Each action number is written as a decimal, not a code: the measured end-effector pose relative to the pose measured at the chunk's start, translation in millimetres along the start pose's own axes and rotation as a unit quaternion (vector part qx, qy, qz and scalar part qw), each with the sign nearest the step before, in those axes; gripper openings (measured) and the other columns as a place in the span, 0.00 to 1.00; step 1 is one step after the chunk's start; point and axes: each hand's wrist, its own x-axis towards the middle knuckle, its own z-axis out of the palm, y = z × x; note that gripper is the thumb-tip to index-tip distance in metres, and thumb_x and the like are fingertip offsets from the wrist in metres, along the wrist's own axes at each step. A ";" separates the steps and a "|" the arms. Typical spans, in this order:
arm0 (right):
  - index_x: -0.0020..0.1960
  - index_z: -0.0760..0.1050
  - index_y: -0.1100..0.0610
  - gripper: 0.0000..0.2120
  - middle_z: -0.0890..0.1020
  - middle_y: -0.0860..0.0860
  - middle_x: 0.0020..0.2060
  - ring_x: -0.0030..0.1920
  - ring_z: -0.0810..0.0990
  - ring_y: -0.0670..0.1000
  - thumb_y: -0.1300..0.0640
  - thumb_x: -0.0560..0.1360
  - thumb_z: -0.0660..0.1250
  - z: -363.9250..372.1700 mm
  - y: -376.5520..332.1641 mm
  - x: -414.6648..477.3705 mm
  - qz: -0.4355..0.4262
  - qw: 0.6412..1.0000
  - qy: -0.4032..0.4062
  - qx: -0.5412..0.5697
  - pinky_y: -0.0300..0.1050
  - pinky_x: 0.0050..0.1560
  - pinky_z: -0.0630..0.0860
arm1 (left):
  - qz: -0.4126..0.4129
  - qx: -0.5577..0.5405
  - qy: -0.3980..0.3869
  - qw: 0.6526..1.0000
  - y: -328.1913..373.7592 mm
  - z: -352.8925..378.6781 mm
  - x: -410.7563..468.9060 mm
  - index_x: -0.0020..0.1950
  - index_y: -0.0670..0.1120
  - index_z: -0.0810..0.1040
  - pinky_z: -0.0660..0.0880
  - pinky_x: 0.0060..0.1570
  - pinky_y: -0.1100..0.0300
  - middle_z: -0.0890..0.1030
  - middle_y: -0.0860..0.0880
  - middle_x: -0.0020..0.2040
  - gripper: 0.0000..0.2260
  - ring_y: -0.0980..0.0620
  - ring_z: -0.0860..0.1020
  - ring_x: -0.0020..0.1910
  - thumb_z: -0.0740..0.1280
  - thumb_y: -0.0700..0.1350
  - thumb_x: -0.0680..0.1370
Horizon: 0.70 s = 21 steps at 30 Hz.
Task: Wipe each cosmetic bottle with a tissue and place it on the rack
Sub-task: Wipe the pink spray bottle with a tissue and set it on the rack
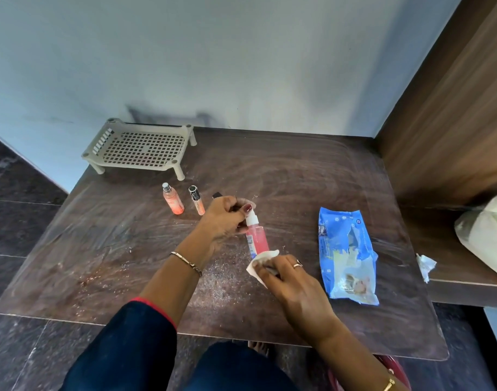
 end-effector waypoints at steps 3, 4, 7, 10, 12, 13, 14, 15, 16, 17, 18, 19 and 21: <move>0.58 0.71 0.48 0.11 0.74 0.47 0.51 0.53 0.75 0.49 0.48 0.81 0.54 -3.3 -2.7 3.1 -0.014 1.000 -0.006 0.022 0.51 0.49 0.74 | -0.007 -0.011 -0.009 1.000 -3.7 -2.8 -0.4 0.45 0.43 0.79 0.80 0.37 0.62 0.80 0.44 0.44 0.06 0.52 0.79 0.40 0.63 0.36 0.79; 0.56 0.73 0.48 0.10 0.75 0.46 0.51 0.53 0.75 0.48 0.46 0.81 0.55 -0.9 -1.4 8.5 -0.016 0.999 0.028 0.012 0.50 0.52 0.73 | -0.008 -0.009 -0.020 1.000 -5.3 -3.8 -0.1 0.46 0.42 0.79 0.80 0.39 0.61 0.80 0.44 0.45 0.06 0.52 0.79 0.41 0.63 0.36 0.79; 0.56 0.79 0.51 0.13 0.78 0.52 0.51 0.50 0.77 0.54 0.57 0.78 0.56 -0.7 3.6 32.0 0.061 0.993 0.066 0.078 0.49 0.47 0.74 | -0.006 -0.020 -0.067 0.998 -10.6 -5.0 0.6 0.50 0.41 0.80 0.81 0.40 0.62 0.80 0.45 0.45 0.06 0.52 0.80 0.42 0.64 0.37 0.78; 0.59 0.79 0.57 0.17 0.78 0.55 0.53 0.52 0.76 0.54 0.59 0.76 0.57 12.8 14.1 42.6 0.067 0.988 0.105 0.089 0.46 0.45 0.75 | 0.004 -0.048 -0.093 0.994 -19.6 -5.9 2.9 0.51 0.42 0.80 0.79 0.40 0.59 0.80 0.45 0.43 0.06 0.52 0.78 0.40 0.63 0.38 0.79; 0.59 0.80 0.58 0.17 0.79 0.54 0.52 0.51 0.76 0.50 0.58 0.75 0.59 20.4 16.7 35.7 0.055 0.982 0.155 0.095 0.41 0.44 0.75 | 0.006 -0.059 -0.105 0.993 -27.6 -6.7 5.1 0.50 0.43 0.80 0.80 0.42 0.58 0.81 0.46 0.42 0.06 0.52 0.79 0.40 0.63 0.38 0.79; 0.59 0.80 0.58 0.16 0.79 0.54 0.51 0.50 0.76 0.50 0.59 0.75 0.60 28.2 18.3 28.4 0.051 0.980 0.173 0.086 0.40 0.44 0.75 | 0.006 -0.066 -0.109 0.992 -32.6 -6.5 6.4 0.51 0.42 0.80 0.80 0.42 0.58 0.82 0.47 0.42 0.06 0.52 0.80 0.40 0.63 0.37 0.79; 0.59 0.80 0.59 0.15 0.79 0.54 0.50 0.49 0.76 0.49 0.62 0.74 0.63 36.6 19.6 18.8 0.049 0.980 0.178 0.076 0.39 0.43 0.74 | 0.007 -0.076 -0.109 0.991 -38.0 -6.2 8.0 0.51 0.41 0.79 0.80 0.43 0.57 0.82 0.48 0.42 0.07 0.52 0.81 0.41 0.62 0.37 0.79; 0.58 0.80 0.58 0.15 0.79 0.54 0.49 0.48 0.76 0.50 0.63 0.73 0.64 45.1 19.0 8.4 0.051 0.982 0.168 0.065 0.40 0.42 0.75 | 0.009 -0.086 -0.108 0.990 -43.4 -6.4 9.6 0.52 0.40 0.79 0.81 0.44 0.57 0.83 0.47 0.42 0.07 0.51 0.81 0.42 0.62 0.36 0.79; 0.58 0.80 0.58 0.16 0.79 0.54 0.49 0.47 0.77 0.52 0.63 0.72 0.64 53.4 17.3 -1.7 0.054 0.986 0.147 0.062 0.41 0.41 0.75 | 0.014 -0.091 -0.104 0.990 -48.6 -7.2 11.5 0.54 0.40 0.79 0.81 0.45 0.57 0.83 0.47 0.44 0.08 0.51 0.82 0.43 0.62 0.36 0.79; 0.58 0.79 0.56 0.16 0.79 0.53 0.49 0.46 0.78 0.53 0.62 0.72 0.61 60.8 16.9 -11.1 0.055 0.989 0.123 0.060 0.42 0.42 0.76 | 0.022 -0.092 -0.102 0.990 -52.4 -9.1 13.4 0.54 0.39 0.79 0.81 0.46 0.57 0.83 0.46 0.46 0.08 0.51 0.82 0.44 0.62 0.36 0.79; 0.58 0.79 0.55 0.18 0.79 0.52 0.49 0.45 0.79 0.53 0.60 0.73 0.58 68.3 16.4 -19.5 0.052 0.992 0.104 0.057 0.43 0.42 0.77 | 0.031 -0.089 -0.104 0.990 -57.5 -11.1 15.7 0.55 0.39 0.78 0.81 0.47 0.57 0.83 0.45 0.48 0.08 0.50 0.83 0.45 0.62 0.36 0.79; 0.57 0.79 0.54 0.19 0.78 0.50 0.49 0.45 0.79 0.52 0.59 0.72 0.56 75.3 16.1 -26.9 0.046 0.993 0.102 0.049 0.42 0.41 0.77 | 0.038 -0.086 -0.109 0.990 -62.7 -13.5 17.6 0.55 0.39 0.78 0.81 0.48 0.56 0.83 0.44 0.49 0.08 0.50 0.83 0.46 0.62 0.35 0.78; 0.55 0.80 0.54 0.19 0.77 0.48 0.48 0.46 0.77 0.47 0.62 0.70 0.56 85.7 17.9 -33.9 0.049 0.987 0.145 0.057 0.38 0.44 0.75 | 0.047 -0.091 -0.124 0.987 -72.9 -18.1 21.9 0.56 0.39 0.78 0.81 0.48 0.56 0.82 0.43 0.51 0.09 0.48 0.83 0.47 0.61 0.35 0.78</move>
